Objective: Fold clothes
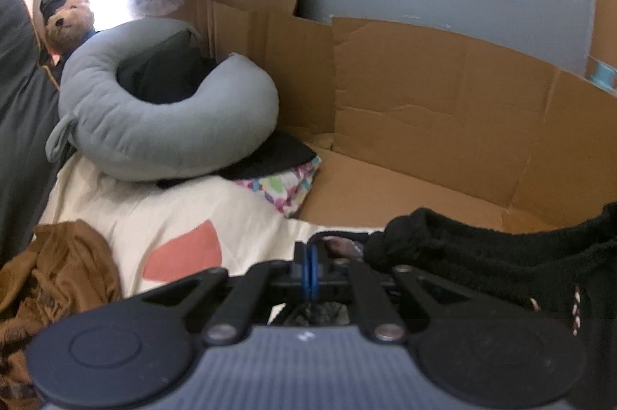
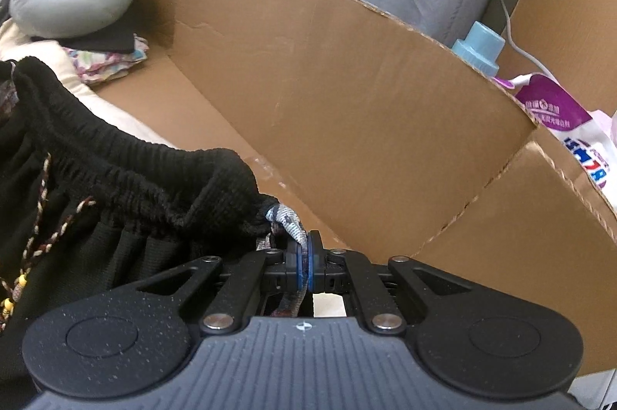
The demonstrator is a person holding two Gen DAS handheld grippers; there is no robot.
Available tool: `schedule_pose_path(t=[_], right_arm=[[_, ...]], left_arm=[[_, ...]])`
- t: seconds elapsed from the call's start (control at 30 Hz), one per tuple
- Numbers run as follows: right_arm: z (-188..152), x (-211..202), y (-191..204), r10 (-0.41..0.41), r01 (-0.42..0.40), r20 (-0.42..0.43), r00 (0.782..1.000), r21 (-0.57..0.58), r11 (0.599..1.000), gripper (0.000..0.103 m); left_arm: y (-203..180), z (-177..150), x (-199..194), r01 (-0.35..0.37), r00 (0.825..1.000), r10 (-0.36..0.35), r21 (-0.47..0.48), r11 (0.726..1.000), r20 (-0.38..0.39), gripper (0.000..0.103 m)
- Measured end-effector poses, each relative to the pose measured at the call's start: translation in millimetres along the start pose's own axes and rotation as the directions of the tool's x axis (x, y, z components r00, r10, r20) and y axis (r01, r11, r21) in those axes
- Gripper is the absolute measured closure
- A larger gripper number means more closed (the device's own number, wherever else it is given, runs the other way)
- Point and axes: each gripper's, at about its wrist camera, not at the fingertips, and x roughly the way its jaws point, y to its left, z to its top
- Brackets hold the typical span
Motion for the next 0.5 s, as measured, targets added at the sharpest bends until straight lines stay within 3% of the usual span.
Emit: schedule_pose_path(t=[0.17, 0.27, 0.33, 0.4, 0.43, 0.5], right_arm=[[12.6, 13.1, 2.0, -0.014, 0.014, -0.006, 1.0, -0.009, 1.0, 0.103], [13.2, 26.7, 4.9, -0.009, 0.009, -0.037, 0.999, -0.004, 1.0, 0.102], [10.0, 38.4, 3.5, 0.046, -0.043, -0.076, 0.996, 0.039, 0.998, 0.099], [5.5, 43.5, -1.1, 0.103, -0.094, -0.097, 0.99, 0.091, 0.991, 0.07], [2.9, 42.3, -4.6, 0.131, -0.119, -0.094, 0.987, 0.123, 0.985, 0.064], [-1.6, 34.3, -10.8, 0.173, -0.161, -0.062, 0.983, 0.16, 0.974, 0.047]], left_arm=[[-5.8, 9.0, 16.6, -0.039, 0.999, 0.039, -0.01, 0.999, -0.027, 0.101], [-8.9, 6.5, 31.6, -0.054, 0.995, 0.052, -0.026, 0.998, -0.09, 0.1], [-9.1, 2.9, 39.8, -0.058, 0.988, 0.051, -0.045, 0.997, -0.144, 0.09], [-6.9, 0.7, 38.1, -0.069, 0.988, 0.059, -0.069, 0.995, -0.14, 0.083], [-4.5, 0.2, 36.0, -0.064, 0.99, 0.053, -0.084, 0.994, -0.133, 0.07], [2.5, 0.6, 30.1, -0.028, 0.993, 0.015, -0.111, 0.993, -0.115, 0.063]])
